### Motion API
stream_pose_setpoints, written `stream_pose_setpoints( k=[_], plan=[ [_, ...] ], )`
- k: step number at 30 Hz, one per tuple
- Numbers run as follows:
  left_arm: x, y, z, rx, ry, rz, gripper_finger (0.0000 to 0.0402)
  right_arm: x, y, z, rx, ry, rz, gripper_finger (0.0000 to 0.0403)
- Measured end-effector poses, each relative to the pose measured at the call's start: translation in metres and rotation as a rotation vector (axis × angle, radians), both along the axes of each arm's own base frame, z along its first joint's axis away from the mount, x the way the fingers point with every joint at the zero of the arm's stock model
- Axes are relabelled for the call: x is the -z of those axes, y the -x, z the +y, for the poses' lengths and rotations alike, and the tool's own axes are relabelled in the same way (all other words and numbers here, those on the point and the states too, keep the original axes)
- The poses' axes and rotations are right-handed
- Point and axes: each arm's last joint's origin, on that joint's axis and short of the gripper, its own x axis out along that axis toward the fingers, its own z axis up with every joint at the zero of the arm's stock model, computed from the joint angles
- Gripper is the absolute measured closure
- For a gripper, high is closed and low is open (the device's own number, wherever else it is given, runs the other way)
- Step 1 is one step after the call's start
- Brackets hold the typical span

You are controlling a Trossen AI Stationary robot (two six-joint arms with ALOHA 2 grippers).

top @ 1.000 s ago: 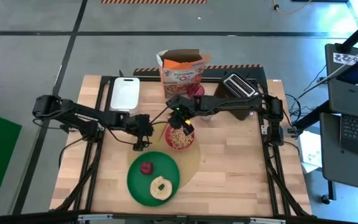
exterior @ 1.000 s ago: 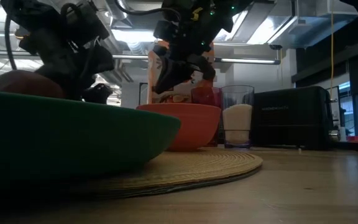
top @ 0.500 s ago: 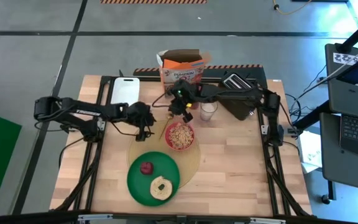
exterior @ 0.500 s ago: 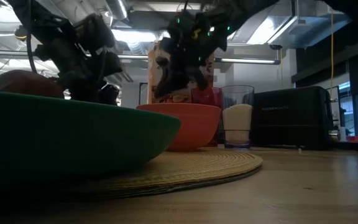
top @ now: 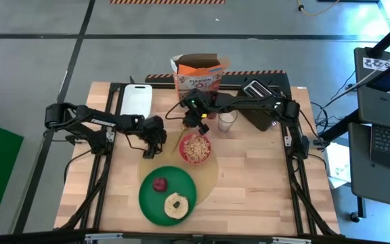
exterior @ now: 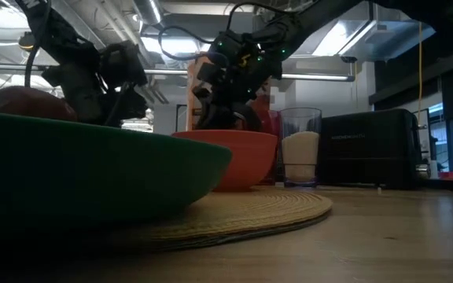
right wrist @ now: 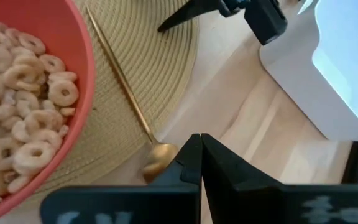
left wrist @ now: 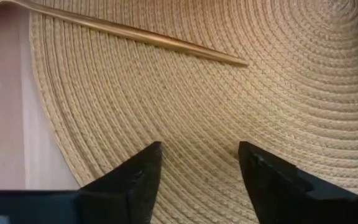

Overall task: Arrange a breakfast setting
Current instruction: Put the spoon on the brown table mat

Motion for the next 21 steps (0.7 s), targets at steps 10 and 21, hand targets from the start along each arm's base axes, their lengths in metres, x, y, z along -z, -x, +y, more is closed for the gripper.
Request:
stream_pose_setpoints(
  k=[10, 21],
  plan=[
    [-0.002, -0.004, -0.001, 0.046, -0.022, -0.052, 0.0272, 0.004, 0.002, 0.009, 0.000, 0.016, 0.062, 0.0398],
    [-0.007, -0.012, 0.002, 0.091, -0.106, -0.148, 0.0327, 0.016, -0.006, 0.046, -0.036, 0.158, 0.138, 0.0398]
  ],
)
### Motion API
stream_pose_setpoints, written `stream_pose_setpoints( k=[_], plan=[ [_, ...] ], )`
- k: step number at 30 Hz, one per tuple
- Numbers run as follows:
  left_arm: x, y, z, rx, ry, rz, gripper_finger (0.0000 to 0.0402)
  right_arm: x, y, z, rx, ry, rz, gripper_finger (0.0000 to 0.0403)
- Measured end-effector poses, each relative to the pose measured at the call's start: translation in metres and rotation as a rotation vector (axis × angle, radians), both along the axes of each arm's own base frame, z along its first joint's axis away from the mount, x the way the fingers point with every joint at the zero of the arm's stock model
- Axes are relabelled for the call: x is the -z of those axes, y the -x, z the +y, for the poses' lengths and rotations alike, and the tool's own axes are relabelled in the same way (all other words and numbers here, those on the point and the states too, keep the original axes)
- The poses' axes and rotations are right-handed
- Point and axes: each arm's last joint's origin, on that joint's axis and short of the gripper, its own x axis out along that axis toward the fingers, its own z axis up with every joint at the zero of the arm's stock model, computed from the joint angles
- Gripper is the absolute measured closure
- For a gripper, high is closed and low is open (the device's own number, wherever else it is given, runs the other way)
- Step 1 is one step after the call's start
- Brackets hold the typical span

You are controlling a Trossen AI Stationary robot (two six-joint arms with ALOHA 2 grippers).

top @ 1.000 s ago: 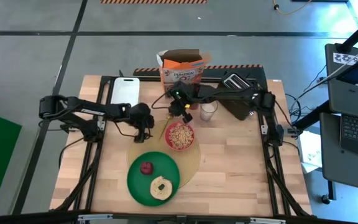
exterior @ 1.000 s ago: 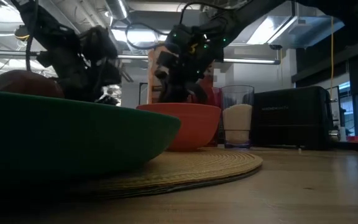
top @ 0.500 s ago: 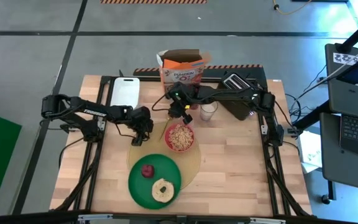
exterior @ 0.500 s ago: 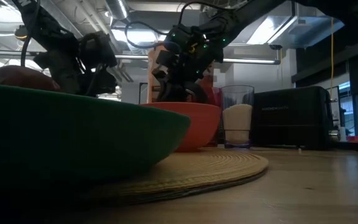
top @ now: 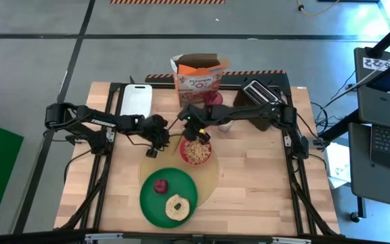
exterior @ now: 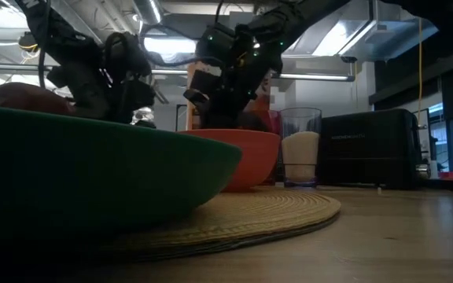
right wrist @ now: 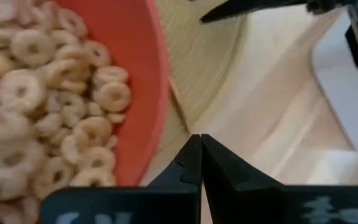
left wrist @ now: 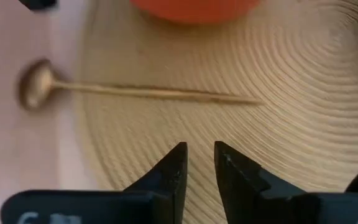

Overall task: Arrange a breakfast setting
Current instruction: Put the spoon on the brown table mat

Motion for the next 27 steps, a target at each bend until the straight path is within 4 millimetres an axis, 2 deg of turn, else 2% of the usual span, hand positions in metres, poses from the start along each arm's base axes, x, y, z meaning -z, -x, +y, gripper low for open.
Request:
stream_pose_setpoints(
  k=[5, 10, 15, 18, 21, 24, 27],
  plan=[
    [-0.005, -0.006, 0.004, -0.032, -0.093, -0.072, 0.0336, -0.013, -0.001, 0.005, 0.062, 0.026, -0.031, 0.0398],
    [-0.016, -0.014, 0.017, -0.213, -0.016, -0.230, 0.0337, -0.042, 0.007, 0.005, 0.142, 0.002, -0.090, 0.0397],
    [-0.012, -0.011, 0.028, -0.154, -0.043, -0.211, 0.0337, -0.065, 0.020, 0.014, 0.152, -0.062, -0.087, 0.0397],
    [-0.004, -0.012, 0.031, -0.097, -0.047, -0.194, 0.0337, -0.071, 0.027, 0.030, 0.138, -0.129, -0.076, 0.0397],
    [0.006, -0.015, 0.030, -0.043, -0.016, -0.174, 0.0337, -0.068, 0.037, 0.053, 0.137, -0.186, -0.051, 0.0397],
    [0.012, -0.018, 0.030, -0.032, -0.012, -0.173, 0.0337, -0.060, 0.055, 0.078, 0.196, -0.205, -0.019, 0.0397],
    [0.012, -0.021, 0.030, -0.010, -0.039, -0.206, 0.0337, -0.055, 0.074, 0.104, 0.277, -0.240, -0.083, 0.0397]
  ],
)
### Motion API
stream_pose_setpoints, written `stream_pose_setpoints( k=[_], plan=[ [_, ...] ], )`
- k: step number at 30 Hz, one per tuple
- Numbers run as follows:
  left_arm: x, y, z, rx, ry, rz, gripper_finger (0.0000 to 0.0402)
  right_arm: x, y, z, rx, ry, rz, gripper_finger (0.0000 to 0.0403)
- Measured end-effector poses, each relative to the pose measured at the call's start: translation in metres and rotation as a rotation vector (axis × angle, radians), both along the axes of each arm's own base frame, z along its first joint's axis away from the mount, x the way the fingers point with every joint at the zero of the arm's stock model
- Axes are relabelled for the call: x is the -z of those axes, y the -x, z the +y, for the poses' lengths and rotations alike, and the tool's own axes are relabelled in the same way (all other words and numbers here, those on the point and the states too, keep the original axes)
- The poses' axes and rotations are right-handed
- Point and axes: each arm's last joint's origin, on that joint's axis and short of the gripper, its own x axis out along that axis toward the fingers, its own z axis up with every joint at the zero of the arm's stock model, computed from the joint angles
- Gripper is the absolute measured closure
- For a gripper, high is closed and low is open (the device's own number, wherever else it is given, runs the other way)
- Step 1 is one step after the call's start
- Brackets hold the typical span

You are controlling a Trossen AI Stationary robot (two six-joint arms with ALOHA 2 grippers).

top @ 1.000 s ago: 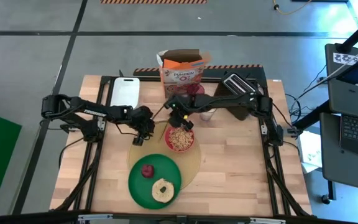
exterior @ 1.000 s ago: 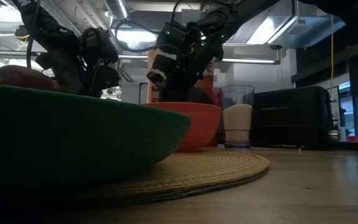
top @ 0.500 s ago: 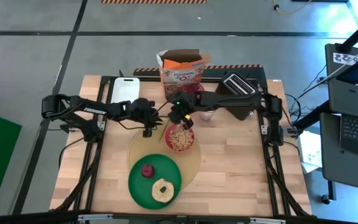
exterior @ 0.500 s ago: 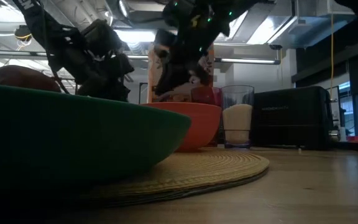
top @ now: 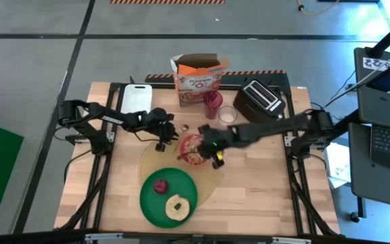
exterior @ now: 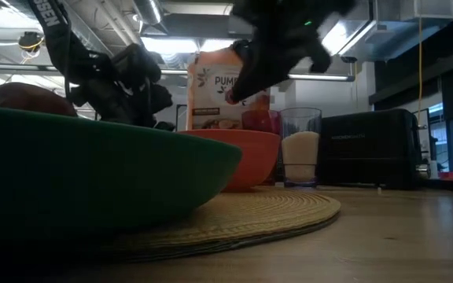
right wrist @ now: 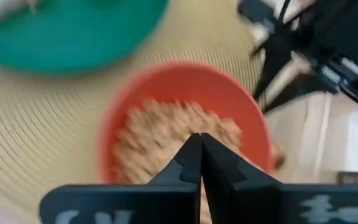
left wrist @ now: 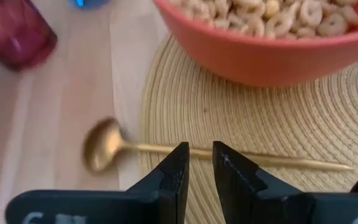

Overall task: Arrange a breakfast setting
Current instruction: Put the spoon on the brown table mat

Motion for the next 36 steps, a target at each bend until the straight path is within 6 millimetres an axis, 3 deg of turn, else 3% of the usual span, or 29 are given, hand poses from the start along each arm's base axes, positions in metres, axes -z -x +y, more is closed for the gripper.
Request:
stream_pose_setpoints(
  k=[4, 12, 18, 28, 36],
  plan=[
    [-0.002, -0.001, 0.001, 0.042, -0.091, -0.019, 0.0337, 0.015, 0.025, 0.031, 0.084, -0.148, -0.174, 0.0397],
    [-0.001, -0.002, -0.001, 0.139, -0.399, 0.042, 0.0337, 0.073, 0.054, 0.069, 0.230, -0.532, -0.425, 0.0397],
    [-0.002, -0.004, -0.006, 0.285, -0.645, 0.091, 0.0337, 0.101, 0.044, 0.097, 0.315, -0.577, -0.420, 0.0397],
    [-0.014, -0.014, 0.000, 0.238, -0.602, 0.028, 0.0341, 0.140, 0.024, 0.110, 0.428, -0.566, -0.370, 0.0397],
    [-0.015, -0.009, 0.020, 0.136, -0.586, 0.034, 0.0366, 0.156, 0.027, 0.110, 0.494, -0.593, -0.286, 0.0397]
  ],
)
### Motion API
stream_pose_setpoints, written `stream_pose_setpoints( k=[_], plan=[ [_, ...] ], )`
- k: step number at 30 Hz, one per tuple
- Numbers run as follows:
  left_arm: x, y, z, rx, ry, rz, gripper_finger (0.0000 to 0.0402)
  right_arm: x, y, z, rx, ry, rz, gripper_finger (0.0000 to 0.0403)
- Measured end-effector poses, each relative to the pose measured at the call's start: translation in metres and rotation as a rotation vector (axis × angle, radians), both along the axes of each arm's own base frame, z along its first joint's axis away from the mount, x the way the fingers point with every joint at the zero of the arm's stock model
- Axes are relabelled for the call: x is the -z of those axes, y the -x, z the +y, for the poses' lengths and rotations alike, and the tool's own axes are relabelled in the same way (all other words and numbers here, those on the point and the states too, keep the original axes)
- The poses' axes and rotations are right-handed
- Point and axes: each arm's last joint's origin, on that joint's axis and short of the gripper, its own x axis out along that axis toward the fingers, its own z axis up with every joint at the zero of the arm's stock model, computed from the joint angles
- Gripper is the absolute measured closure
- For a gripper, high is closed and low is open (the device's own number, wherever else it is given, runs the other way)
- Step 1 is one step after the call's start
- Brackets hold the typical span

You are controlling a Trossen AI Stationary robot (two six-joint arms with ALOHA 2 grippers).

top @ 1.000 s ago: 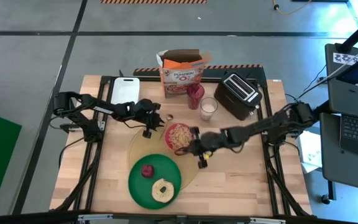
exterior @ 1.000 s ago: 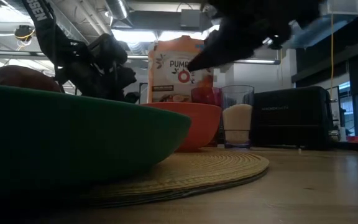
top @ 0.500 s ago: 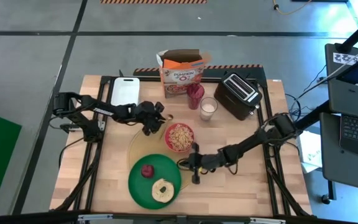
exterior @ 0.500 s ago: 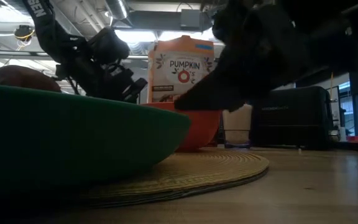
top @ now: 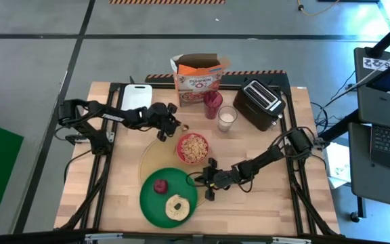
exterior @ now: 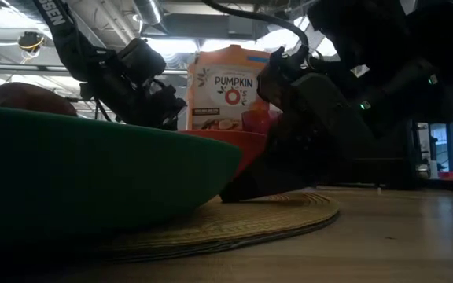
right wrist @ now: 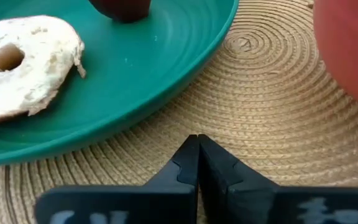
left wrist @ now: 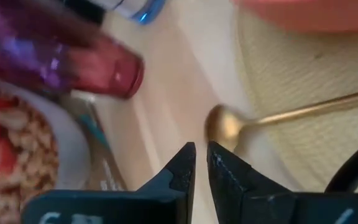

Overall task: Arrange a breakfast setting
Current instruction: Put the spoon on the brown table mat

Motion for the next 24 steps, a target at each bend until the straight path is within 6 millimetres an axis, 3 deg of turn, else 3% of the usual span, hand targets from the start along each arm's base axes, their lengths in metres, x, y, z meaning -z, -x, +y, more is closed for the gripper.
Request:
stream_pose_setpoints(
  k=[7, 20, 24],
  plan=[
    [-0.003, 0.002, 0.013, -0.027, 0.141, -0.100, 0.0382, 0.001, 0.000, 0.000, 0.000, -0.006, 0.013, 0.0397],
    [-0.006, 0.000, 0.012, -0.120, 0.462, -0.187, 0.0385, 0.001, 0.001, 0.000, 0.000, -0.007, 0.017, 0.0397],
    [0.002, -0.006, 0.011, -0.135, 0.500, -0.158, 0.0385, 0.001, 0.001, 0.000, 0.000, -0.006, 0.018, 0.0397]
  ],
)
